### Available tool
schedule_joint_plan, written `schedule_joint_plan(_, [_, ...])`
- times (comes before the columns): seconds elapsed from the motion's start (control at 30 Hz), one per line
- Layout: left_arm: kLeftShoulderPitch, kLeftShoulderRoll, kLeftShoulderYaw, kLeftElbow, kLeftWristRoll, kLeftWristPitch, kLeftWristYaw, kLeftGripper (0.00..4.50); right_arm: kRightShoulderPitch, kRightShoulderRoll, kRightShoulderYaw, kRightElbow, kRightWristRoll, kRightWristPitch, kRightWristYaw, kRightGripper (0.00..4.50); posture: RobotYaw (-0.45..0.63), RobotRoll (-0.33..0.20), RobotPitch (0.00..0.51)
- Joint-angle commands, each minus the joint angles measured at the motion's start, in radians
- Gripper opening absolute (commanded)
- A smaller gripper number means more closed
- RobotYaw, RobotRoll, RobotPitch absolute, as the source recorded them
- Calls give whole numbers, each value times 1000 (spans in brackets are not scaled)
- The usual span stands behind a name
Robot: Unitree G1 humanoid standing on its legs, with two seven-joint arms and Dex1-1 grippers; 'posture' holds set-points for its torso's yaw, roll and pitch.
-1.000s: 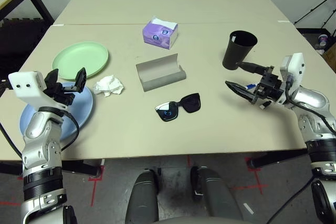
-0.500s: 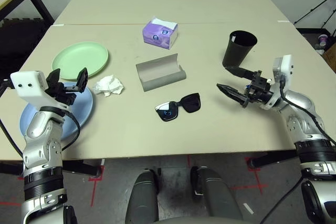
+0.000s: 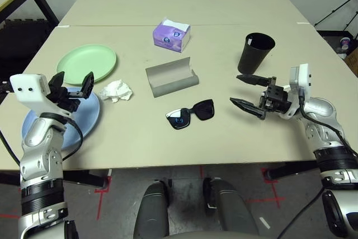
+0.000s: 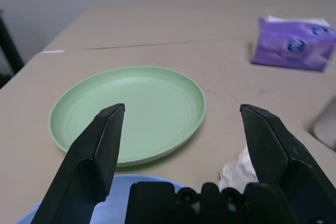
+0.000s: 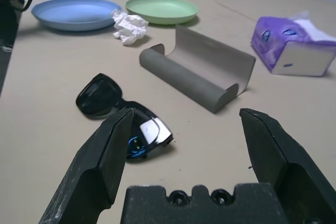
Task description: Organize and tidy the items on the table.
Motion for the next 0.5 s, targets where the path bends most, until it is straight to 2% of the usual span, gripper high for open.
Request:
schedule_joint_plan(0.03, [37,68,8,7,-36,61,-108,4500,-11,-10,2,-16,5,25,2,4474,15,0,132])
schedule_joint_plan(0.17, [74,183,28,53,-56,115,-231,4500,-10,0,7,-34,5,33,-1,4474,22,0,132])
schedule_joint_plan(0.23, [61,209,57,94,-62,131,-225,4500,-8,6,9,-42,5,34,-4,4474,22,0,135])
schedule_joint_plan(0.37, [17,201,135,179,-37,113,-99,4500,1,12,10,-64,5,42,-11,4474,17,0,144])
schedule_joint_plan(0.5, [40,162,164,175,-33,126,-27,4500,11,15,9,-81,5,48,-19,4474,15,0,146])
